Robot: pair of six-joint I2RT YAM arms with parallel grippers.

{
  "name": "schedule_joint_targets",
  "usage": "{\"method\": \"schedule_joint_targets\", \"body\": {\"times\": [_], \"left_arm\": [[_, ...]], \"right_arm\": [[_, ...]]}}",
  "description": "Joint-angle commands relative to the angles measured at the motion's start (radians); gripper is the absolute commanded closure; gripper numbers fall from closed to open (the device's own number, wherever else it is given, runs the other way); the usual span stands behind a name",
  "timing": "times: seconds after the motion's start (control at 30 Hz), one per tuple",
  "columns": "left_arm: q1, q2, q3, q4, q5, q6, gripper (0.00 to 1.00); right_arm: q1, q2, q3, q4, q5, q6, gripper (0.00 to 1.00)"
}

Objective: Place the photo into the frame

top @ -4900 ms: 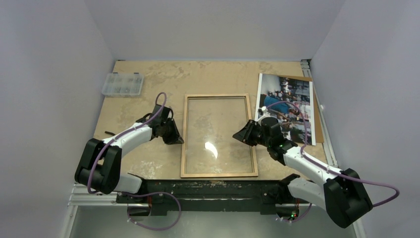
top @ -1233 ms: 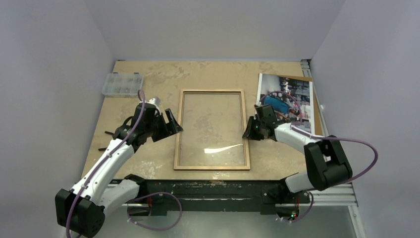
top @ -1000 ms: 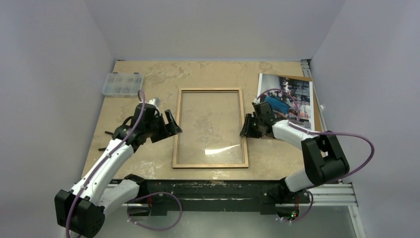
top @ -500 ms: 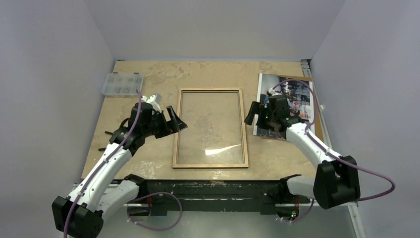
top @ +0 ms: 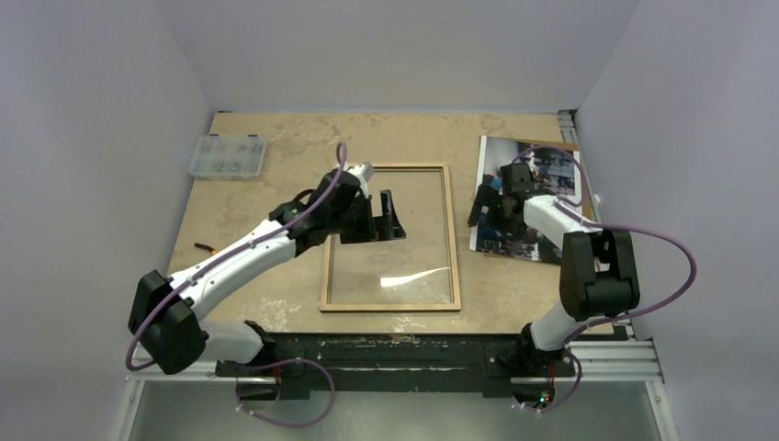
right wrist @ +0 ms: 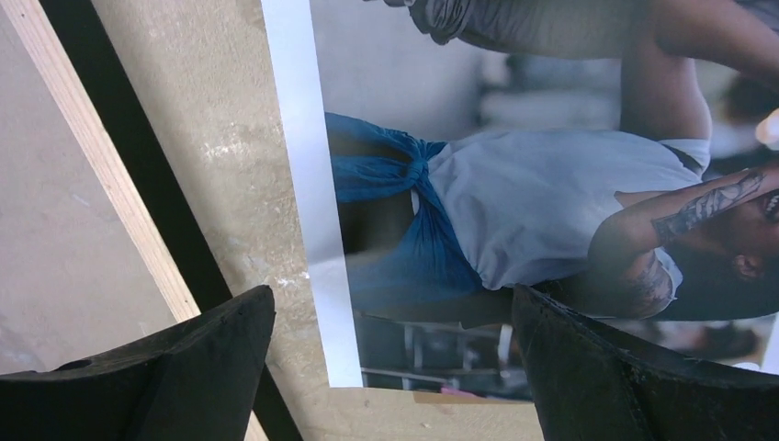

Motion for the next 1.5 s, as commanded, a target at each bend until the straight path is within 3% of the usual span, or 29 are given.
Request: {"method": "schedule_joint_targets", "body": {"times": [0.0, 0.37, 0.57, 0.77, 1.0, 1.2, 1.47], "left_arm": [[-0.067, 0.108, 0.122, 0.046, -0.028, -0.028, 0.0], [-0.152, 0.391, 0.382, 0.056, 0.047, -0.032, 0.03], [-0.154, 0.489, 0.492, 0.099, 0.106, -0.037, 0.03], [-0.154, 0.632, 0.656, 0.13, 0.17, -0.063, 0.03], [-0.162, 0.855, 0.858, 0.152, 0.203, -0.135, 0.06], [-0.169, 1.031, 1.031, 0.12, 0.183, -0.182, 0.07], [-0.172, 1.184, 1.142, 0.082, 0.096, -0.233, 0.06]], "right_arm": [[-0.003, -0.015, -0.032, 0.01, -0.067, 0.017, 0.01], [-0.017, -0.156, -0.316, 0.109, -0.251, 0.133, 0.01], [-0.046, -0.331, -0.251, 0.013, -0.205, 0.134, 0.01], [-0.187, -0.416, -0.177, -0.064, -0.15, 0.102, 0.01], [-0.382, -0.373, -0.219, -0.015, -0.13, 0.129, 0.01], [-0.511, -0.229, -0.244, 0.048, -0.195, 0.138, 0.01], [-0.643, -0.088, -0.275, 0.091, -0.305, 0.131, 0.01]]}}
